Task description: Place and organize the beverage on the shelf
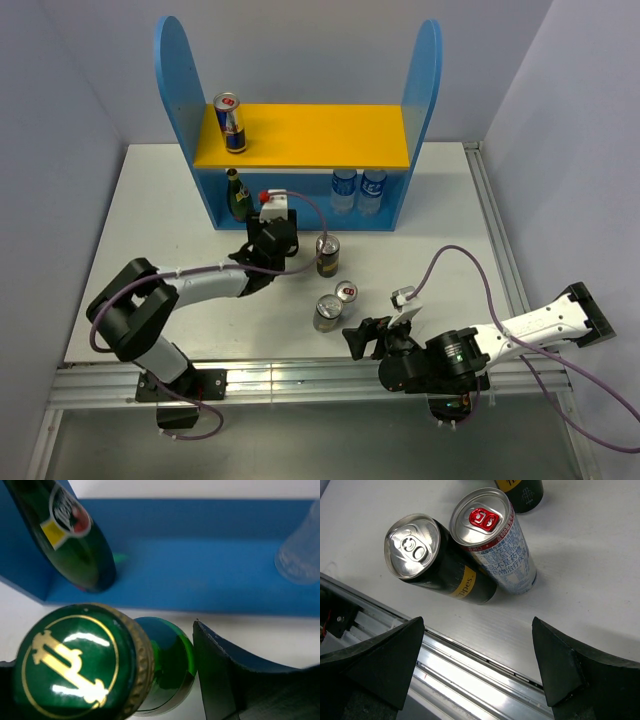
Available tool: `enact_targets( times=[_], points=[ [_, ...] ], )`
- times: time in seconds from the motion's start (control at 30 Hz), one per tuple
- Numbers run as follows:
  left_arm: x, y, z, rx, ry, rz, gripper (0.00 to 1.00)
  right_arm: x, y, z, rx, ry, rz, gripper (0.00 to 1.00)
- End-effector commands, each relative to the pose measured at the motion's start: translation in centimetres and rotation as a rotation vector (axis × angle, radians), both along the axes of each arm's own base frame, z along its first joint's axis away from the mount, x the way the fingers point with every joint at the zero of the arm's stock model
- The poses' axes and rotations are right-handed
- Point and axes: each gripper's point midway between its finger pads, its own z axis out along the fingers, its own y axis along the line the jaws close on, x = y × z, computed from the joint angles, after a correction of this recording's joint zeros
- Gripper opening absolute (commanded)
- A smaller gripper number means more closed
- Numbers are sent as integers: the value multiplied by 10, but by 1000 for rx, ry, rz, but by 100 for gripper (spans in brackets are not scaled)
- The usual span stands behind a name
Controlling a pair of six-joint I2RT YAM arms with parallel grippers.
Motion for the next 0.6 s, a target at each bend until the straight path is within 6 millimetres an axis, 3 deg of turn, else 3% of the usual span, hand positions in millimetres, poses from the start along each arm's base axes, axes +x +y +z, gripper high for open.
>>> enact_targets(
  times=[0.0,0.23,0.57],
  points=[
    [42,-7,76,-155,-208,31,0,5,2,17,59,-26,-35,95],
    [92,-4,84,-156,-244,42,0,5,3,17,55,-27,-33,96],
    [133,-8,75,-136,-280,49,0,5,3,17,55,-29,-31,96]
  ],
)
